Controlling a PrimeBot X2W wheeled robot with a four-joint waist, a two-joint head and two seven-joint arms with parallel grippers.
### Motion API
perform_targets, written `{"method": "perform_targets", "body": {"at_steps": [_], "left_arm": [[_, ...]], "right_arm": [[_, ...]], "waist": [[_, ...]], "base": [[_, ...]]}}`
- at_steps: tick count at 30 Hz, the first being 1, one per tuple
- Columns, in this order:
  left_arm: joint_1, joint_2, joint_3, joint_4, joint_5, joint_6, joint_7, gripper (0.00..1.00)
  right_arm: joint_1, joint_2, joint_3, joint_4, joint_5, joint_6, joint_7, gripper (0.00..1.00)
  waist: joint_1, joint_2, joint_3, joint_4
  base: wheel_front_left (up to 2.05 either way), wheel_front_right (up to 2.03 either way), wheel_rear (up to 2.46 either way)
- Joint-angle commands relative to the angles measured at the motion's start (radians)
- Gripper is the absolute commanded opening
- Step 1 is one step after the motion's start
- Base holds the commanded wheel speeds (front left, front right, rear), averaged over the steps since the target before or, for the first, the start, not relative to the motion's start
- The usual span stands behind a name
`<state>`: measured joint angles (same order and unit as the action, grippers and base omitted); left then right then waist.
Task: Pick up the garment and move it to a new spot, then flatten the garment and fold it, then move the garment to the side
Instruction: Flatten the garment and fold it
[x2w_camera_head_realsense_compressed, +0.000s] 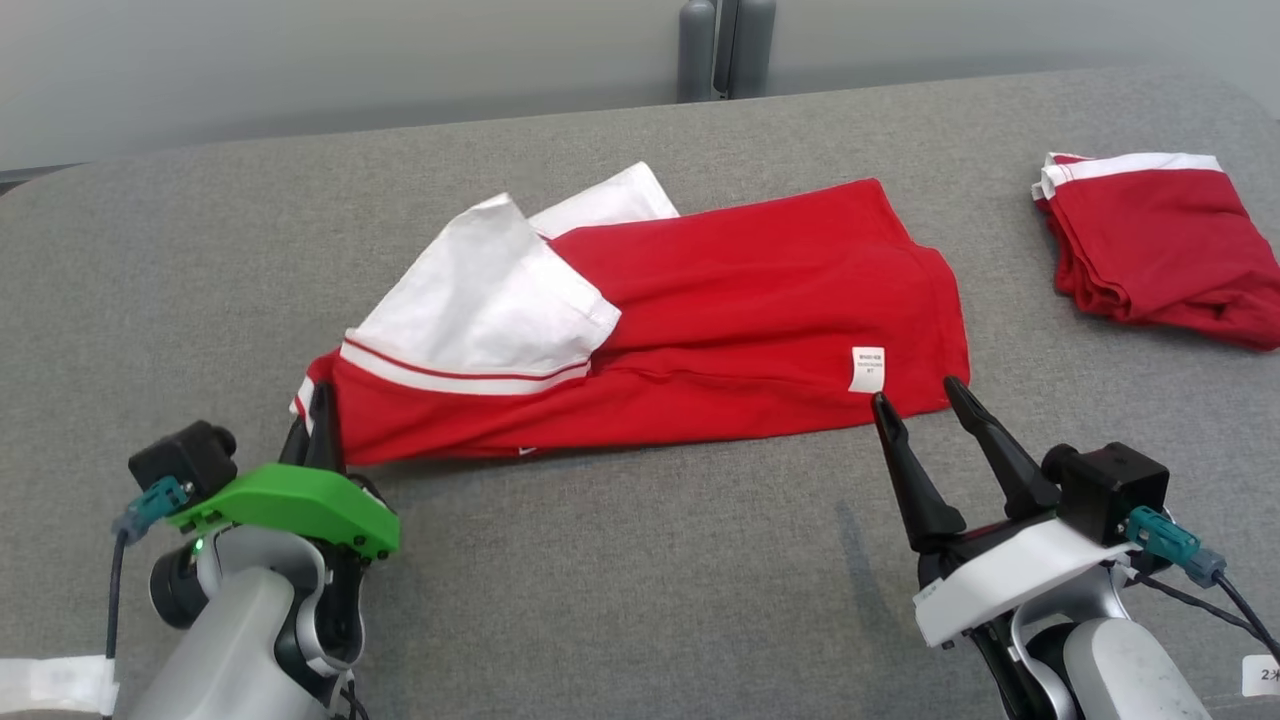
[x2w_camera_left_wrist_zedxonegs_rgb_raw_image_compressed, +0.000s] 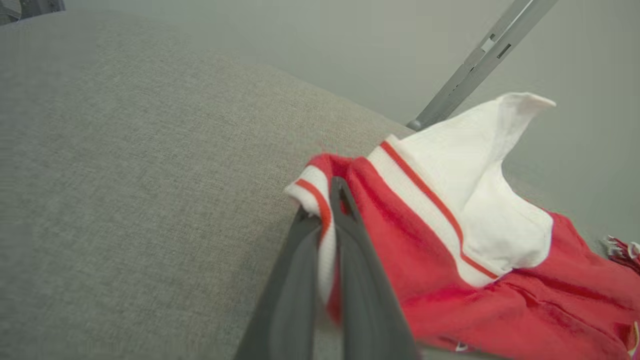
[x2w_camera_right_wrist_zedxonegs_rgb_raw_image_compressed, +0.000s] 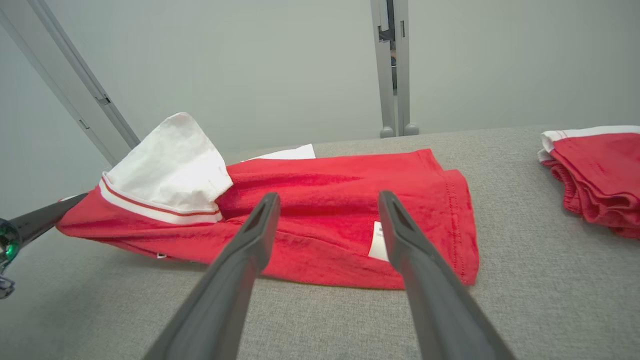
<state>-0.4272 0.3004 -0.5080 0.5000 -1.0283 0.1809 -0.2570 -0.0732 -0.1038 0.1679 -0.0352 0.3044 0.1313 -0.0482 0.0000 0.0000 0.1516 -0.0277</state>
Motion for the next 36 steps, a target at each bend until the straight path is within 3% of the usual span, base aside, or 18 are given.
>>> {"method": "perform_targets", "body": {"at_steps": [1, 12, 13, 14, 20, 28, 36], "left_arm": [[0.028, 0.013, 0.010, -0.002, -0.013, 0.011, -0.006, 0.00], [0.139, 0.022, 0.027, -0.008, -0.038, 0.026, -0.007, 0.00], [0.147, 0.022, 0.024, -0.011, -0.037, 0.024, -0.007, 0.34], [0.153, 0.027, 0.018, -0.015, -0.027, 0.019, -0.007, 0.99], [0.176, 0.038, 0.056, -0.072, 0.060, 0.011, -0.009, 1.00], [0.289, -0.020, 0.240, -0.309, 0.394, -0.017, -0.008, 1.00], [0.390, -0.092, 0.341, -0.429, 0.605, -0.108, -0.008, 1.00]], "right_arm": [[0.007, -0.002, -0.003, -0.003, -0.003, -0.001, 0.001, 1.00], [0.004, -0.001, -0.006, -0.006, -0.003, -0.001, -0.001, 1.00], [0.005, -0.001, -0.008, -0.006, -0.003, -0.001, -0.002, 1.00], [0.006, -0.001, -0.010, -0.006, -0.003, -0.001, -0.002, 1.00], [0.013, 0.000, -0.022, 0.001, -0.004, -0.001, -0.002, 1.00], [0.020, 0.012, -0.063, 0.026, 0.008, -0.001, -0.017, 1.00], [0.025, 0.028, -0.098, 0.071, 0.027, -0.001, -0.045, 1.00]], "waist": [[0.0000, 0.0000, 0.002, 0.002], [0.0000, 0.0000, 0.005, 0.007], [0.0000, 0.0000, 0.005, 0.008], [0.0000, 0.0000, 0.004, 0.009], [0.0000, 0.0000, -0.004, 0.017], [0.0000, 0.0000, -0.048, 0.034], [0.0000, 0.0000, -0.094, 0.072]], "base": [[0.00, 0.00, 0.00], [0.00, 0.00, 0.00], [0.00, 0.00, 0.00], [0.00, 0.00, 0.00], [0.00, 0.00, 0.00], [0.00, 0.00, 0.00], [0.00, 0.00, 0.00]]}}
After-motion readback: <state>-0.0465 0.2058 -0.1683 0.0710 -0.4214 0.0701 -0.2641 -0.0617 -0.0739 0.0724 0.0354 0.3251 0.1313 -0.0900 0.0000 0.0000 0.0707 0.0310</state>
